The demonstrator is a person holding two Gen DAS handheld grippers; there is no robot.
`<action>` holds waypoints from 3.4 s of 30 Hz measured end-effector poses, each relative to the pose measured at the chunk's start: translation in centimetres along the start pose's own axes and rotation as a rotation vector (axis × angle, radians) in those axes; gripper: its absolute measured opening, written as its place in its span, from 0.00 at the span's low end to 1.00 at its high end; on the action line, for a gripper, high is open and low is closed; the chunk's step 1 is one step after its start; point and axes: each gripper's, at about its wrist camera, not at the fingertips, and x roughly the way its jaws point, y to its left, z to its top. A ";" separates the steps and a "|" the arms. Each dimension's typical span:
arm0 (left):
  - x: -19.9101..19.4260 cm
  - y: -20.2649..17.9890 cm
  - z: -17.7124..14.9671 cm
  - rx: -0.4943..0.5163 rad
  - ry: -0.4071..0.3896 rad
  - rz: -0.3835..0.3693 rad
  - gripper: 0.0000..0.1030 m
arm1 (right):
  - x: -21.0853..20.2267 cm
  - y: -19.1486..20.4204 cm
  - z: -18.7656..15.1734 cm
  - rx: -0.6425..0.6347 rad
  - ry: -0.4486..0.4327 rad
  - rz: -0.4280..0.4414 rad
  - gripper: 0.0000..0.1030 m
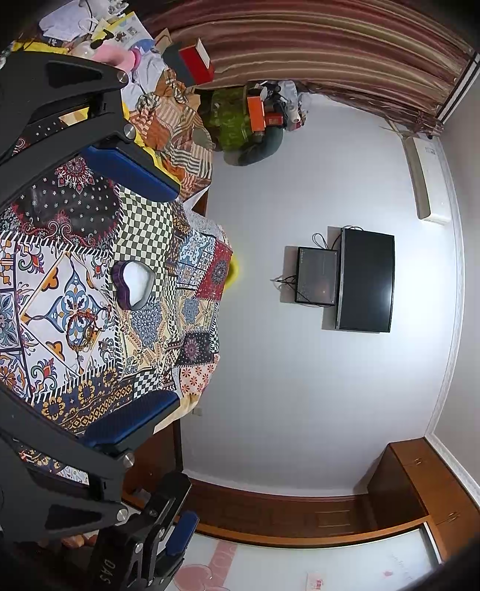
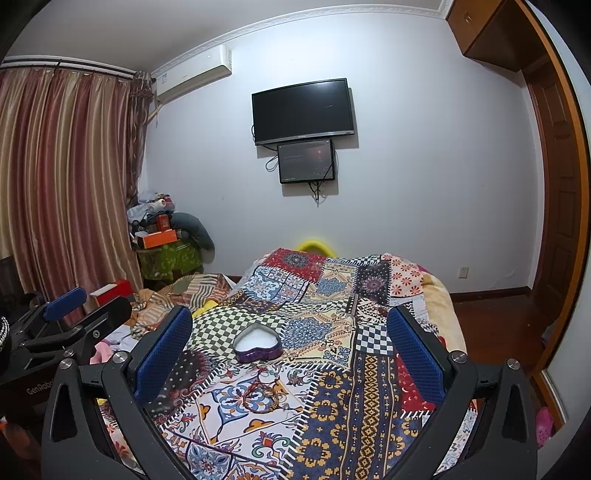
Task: Organize jewelry
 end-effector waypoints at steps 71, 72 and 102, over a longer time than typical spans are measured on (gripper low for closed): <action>19.0 1.6 -11.7 -0.020 0.711 -0.116 0.74 | 14.4 -2.9 -9.8 -0.093 0.493 0.068 0.70; 19.1 1.5 -11.7 -0.008 0.715 -0.113 0.71 | 14.6 -2.8 -10.0 -0.096 0.503 0.084 0.66; 22.1 -0.6 -12.6 0.022 0.797 -0.225 0.21 | 16.6 -1.1 -11.4 -0.113 0.605 0.241 0.17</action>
